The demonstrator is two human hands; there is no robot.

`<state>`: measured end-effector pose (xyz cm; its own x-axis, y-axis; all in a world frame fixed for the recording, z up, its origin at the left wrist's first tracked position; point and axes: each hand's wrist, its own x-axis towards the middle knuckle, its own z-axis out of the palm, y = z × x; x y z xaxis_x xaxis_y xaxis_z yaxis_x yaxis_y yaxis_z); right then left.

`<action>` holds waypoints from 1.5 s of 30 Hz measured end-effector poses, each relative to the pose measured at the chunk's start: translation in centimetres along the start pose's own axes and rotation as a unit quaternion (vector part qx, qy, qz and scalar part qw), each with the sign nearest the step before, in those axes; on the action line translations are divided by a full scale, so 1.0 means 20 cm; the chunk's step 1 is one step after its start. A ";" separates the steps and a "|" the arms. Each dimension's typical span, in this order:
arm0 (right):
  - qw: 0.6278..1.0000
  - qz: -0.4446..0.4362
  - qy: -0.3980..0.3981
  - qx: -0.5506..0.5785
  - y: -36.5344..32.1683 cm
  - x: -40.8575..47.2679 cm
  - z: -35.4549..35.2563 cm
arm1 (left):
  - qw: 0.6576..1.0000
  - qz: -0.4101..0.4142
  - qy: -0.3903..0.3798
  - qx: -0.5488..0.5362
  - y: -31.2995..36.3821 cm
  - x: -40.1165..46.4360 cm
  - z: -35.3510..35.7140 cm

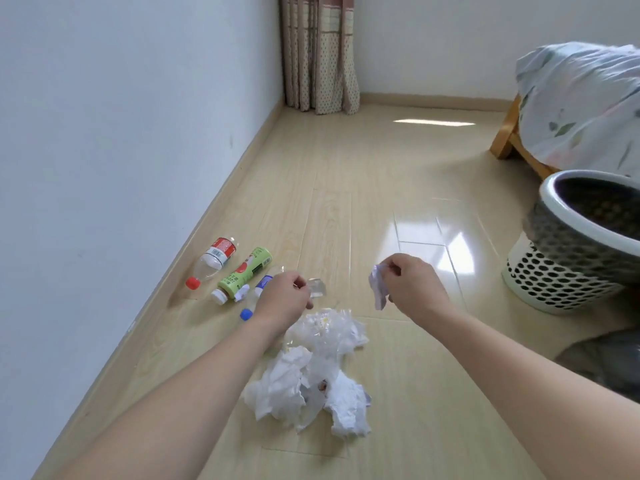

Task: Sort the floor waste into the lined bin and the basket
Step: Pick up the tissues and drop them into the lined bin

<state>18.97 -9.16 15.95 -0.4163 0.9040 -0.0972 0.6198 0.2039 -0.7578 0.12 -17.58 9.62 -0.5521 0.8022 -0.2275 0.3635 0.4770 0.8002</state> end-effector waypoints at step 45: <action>0.982 -0.002 -0.121 -0.143 0.32 0.31 0.23 | 0.979 -0.029 0.055 0.192 -0.24 0.30 -0.07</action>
<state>17.29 -4.06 7.53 -0.5434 0.7944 -0.2715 0.7653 0.3357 -0.5492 -6.09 -15.62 5.19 -0.6508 0.7356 -0.1880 0.5729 0.6382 0.5143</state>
